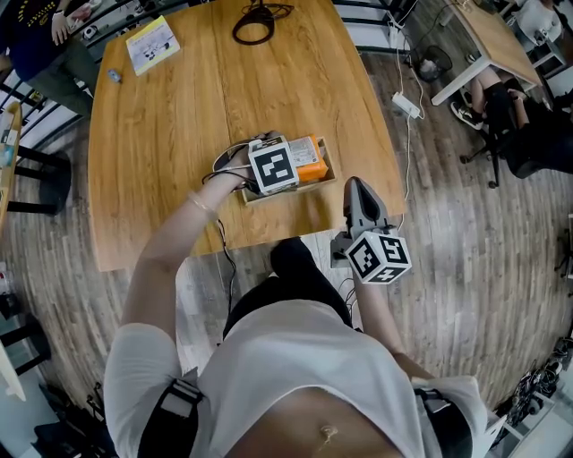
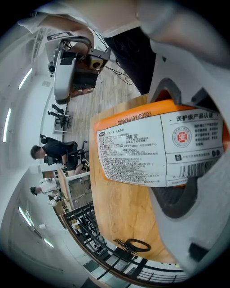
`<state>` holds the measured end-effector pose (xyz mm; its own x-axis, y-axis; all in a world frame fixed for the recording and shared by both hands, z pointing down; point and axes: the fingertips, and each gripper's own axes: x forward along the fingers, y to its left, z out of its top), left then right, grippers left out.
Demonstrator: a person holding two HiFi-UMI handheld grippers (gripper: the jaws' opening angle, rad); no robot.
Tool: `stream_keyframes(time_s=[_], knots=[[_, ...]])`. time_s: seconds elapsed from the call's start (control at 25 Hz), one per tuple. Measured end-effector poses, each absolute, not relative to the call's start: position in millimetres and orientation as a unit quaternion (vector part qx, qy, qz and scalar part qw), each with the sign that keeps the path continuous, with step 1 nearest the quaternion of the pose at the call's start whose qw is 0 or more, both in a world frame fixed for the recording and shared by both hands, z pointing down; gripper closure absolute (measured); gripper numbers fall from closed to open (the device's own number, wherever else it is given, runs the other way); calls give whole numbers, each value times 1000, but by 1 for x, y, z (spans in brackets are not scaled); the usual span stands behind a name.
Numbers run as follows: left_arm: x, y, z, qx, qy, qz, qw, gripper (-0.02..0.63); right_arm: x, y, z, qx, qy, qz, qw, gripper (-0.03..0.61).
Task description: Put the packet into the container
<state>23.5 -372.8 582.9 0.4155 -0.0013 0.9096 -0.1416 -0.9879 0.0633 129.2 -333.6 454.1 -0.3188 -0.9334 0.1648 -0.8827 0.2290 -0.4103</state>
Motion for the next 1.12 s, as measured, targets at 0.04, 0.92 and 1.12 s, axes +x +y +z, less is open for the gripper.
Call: stream_keyframes(time_s=[0.04,0.92,1.12], knots=[[24,-373,583,838,-42,540,65,192,129,-334,454,-581,782,-219,58,567],[19,-386,540,875,-159,456,41,339,117,-335,452,-567,792,-220,59,568],[14,-387,537,882,-207,421,52,475,110,-335,450,-561,796,-220,61,567]])
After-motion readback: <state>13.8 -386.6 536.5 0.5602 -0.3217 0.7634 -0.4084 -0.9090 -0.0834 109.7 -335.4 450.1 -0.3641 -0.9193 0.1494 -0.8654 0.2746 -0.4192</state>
